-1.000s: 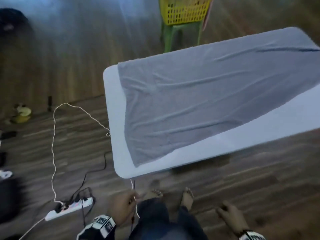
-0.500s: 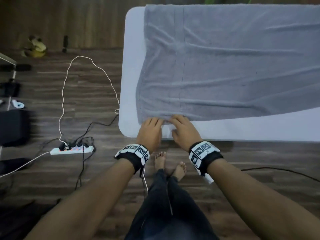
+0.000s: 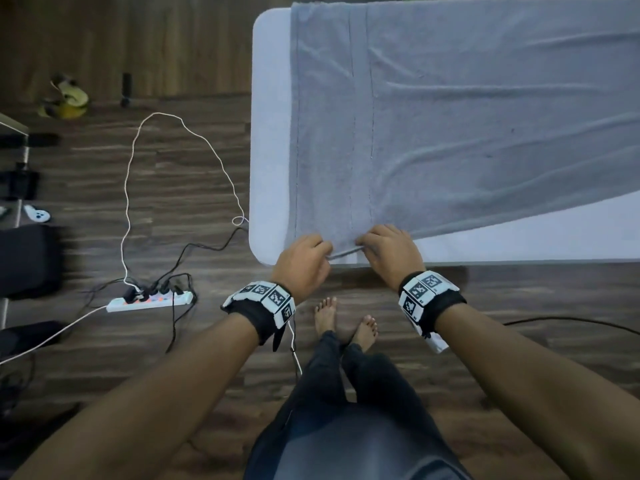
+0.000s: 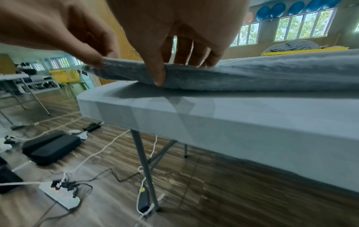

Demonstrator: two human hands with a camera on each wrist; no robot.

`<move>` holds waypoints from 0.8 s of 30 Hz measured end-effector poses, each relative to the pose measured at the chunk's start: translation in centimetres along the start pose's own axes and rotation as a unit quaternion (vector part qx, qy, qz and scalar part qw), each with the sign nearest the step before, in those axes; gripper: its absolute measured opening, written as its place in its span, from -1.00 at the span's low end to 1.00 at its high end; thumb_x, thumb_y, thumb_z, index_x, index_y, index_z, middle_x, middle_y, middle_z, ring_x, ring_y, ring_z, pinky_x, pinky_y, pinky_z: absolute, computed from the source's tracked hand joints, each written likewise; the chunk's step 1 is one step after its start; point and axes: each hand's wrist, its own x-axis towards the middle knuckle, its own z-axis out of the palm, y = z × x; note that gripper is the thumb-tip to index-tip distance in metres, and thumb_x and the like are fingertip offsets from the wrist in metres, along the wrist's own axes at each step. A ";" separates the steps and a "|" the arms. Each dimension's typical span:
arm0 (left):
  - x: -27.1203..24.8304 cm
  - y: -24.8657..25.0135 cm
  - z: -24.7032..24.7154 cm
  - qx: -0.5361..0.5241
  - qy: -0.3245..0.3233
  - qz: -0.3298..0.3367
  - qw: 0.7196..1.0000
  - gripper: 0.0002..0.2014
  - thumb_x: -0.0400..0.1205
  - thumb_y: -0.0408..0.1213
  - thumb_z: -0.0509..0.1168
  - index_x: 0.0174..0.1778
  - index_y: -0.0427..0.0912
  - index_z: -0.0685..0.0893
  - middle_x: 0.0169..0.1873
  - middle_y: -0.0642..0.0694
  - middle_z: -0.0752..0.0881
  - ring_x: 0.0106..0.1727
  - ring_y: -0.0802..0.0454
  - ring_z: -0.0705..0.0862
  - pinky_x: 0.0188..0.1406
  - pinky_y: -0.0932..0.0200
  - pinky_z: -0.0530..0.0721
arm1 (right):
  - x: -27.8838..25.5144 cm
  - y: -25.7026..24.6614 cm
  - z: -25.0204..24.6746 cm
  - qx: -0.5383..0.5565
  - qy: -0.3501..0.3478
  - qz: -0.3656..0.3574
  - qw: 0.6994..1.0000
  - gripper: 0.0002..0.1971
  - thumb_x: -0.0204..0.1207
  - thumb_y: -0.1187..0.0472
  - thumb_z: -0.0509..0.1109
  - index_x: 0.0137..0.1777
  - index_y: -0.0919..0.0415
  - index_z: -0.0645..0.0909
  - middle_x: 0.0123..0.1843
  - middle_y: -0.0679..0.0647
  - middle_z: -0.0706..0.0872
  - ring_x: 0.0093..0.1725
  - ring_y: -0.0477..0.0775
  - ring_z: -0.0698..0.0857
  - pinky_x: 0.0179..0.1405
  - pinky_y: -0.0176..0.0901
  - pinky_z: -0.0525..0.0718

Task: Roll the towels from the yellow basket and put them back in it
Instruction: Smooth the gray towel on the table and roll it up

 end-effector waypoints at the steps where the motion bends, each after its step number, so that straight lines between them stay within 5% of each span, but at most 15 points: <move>1: -0.8 -0.2 0.2 -0.005 -0.001 0.000 1.000 -0.93 0.46 -0.45 0.33 -0.19 -0.23 0.63 -0.25 -0.11 0.62 -0.23 -0.03 0.53 -0.30 0.21 0.32 | -0.8 1.0 -0.2 -0.006 0.006 -0.001 1.000 -0.87 0.51 0.25 0.45 0.00 0.10 0.77 -0.07 0.05 0.76 -0.03 0.18 0.68 0.02 0.07 0.57; 8: -1.9 -0.1 1.6 0.015 -0.062 -0.001 0.998 -0.87 0.39 -0.44 0.34 -0.18 -0.19 0.63 -0.23 -0.12 0.64 -0.19 -0.12 0.57 -0.20 -0.04 0.60 | -6.7 8.3 -3.1 -0.030 0.038 0.058 0.997 -0.89 0.49 0.26 0.49 -0.02 0.11 0.80 -0.17 0.04 0.76 -0.14 0.16 0.70 -0.05 0.02 0.56; 12: 0.9 5.1 3.5 0.056 -0.108 0.025 0.992 -0.61 0.50 -0.06 0.35 0.22 -0.08 0.55 0.12 -0.08 0.58 0.11 -0.09 0.52 0.12 -0.03 0.54 | -7.4 8.7 -3.3 -0.011 0.025 0.045 0.999 -0.87 0.47 0.27 0.51 -0.01 0.11 0.80 -0.13 0.01 0.77 -0.14 0.10 0.69 -0.06 -0.06 0.59; 14: 3.1 8.6 5.0 0.040 -0.122 0.032 0.991 -0.55 0.52 -0.07 0.39 0.30 -0.10 0.53 0.18 -0.10 0.58 0.18 -0.10 0.52 0.19 -0.02 0.53 | -7.3 8.9 -3.4 -0.009 0.027 0.029 0.999 -0.88 0.40 0.29 0.55 -0.07 0.14 0.80 -0.15 0.04 0.78 -0.18 0.14 0.71 -0.11 -0.03 0.65; 19: 6.6 12.5 6.6 0.038 -0.161 -0.023 0.986 -0.85 0.53 -0.40 0.24 -0.03 -0.18 0.64 -0.05 -0.19 0.69 0.00 -0.26 0.64 -0.11 -0.04 0.51 | -7.0 10.4 -4.2 -0.026 0.006 -0.023 0.999 -0.95 0.35 0.25 0.57 -0.21 0.15 0.76 -0.26 0.06 0.72 -0.24 0.15 0.68 -0.23 0.00 0.67; 24: 5.9 12.8 6.4 0.034 -0.139 -0.065 0.988 -0.86 0.40 -0.49 0.32 -0.26 -0.16 0.60 -0.27 -0.17 0.69 -0.21 -0.26 0.66 -0.33 0.09 0.43 | -8.0 19.4 -8.2 -0.025 0.004 -0.026 0.999 -0.94 0.35 0.26 0.58 -0.24 0.13 0.75 -0.31 0.06 0.68 -0.29 0.20 0.69 -0.30 -0.04 0.64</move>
